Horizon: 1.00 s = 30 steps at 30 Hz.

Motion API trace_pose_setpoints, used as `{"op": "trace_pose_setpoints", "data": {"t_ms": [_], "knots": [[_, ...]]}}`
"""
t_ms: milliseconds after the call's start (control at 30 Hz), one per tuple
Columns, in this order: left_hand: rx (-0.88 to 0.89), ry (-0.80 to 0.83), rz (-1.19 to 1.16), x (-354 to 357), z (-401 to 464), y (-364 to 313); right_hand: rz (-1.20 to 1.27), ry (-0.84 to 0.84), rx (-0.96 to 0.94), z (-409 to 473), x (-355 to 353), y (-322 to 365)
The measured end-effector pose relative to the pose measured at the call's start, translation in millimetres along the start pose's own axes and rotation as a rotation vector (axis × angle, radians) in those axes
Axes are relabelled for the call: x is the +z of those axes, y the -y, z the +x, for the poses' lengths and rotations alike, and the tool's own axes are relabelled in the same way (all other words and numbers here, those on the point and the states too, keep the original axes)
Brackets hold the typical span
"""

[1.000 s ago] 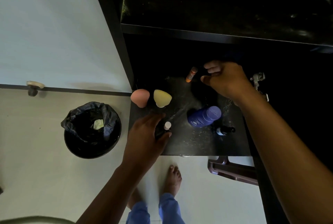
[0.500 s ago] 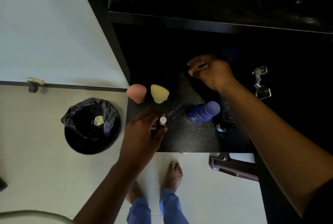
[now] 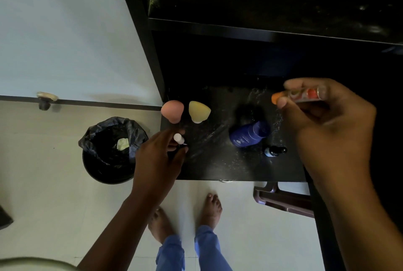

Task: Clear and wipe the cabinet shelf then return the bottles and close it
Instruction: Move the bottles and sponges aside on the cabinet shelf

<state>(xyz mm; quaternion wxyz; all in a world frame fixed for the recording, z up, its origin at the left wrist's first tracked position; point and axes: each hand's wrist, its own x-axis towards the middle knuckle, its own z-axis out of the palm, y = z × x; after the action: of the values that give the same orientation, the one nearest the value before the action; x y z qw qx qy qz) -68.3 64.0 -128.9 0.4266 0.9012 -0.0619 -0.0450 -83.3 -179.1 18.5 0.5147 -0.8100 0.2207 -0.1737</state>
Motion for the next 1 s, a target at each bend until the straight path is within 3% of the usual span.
{"op": "trace_pose_setpoints", "data": {"t_ms": [100, 467, 900, 1000], "knots": [[-0.022, -0.001, -0.022, -1.2, 4.1, -0.1, 0.079, 0.049, -0.082, -38.9, 22.9, 8.5], [0.043, -0.057, 0.045, 4.4, 16.7, 6.0, -0.184, 0.224, -0.134, -70.2, 111.3, -63.1], [0.012, -0.104, 0.068, 10.1, 11.6, 0.9, -0.341, 0.137, -0.223, -77.9, 148.5, -97.6], [-0.069, -0.175, 0.030, 8.9, -6.0, -6.7, -0.354, 0.151, -0.202, -80.3, 150.0, -100.7]]}}
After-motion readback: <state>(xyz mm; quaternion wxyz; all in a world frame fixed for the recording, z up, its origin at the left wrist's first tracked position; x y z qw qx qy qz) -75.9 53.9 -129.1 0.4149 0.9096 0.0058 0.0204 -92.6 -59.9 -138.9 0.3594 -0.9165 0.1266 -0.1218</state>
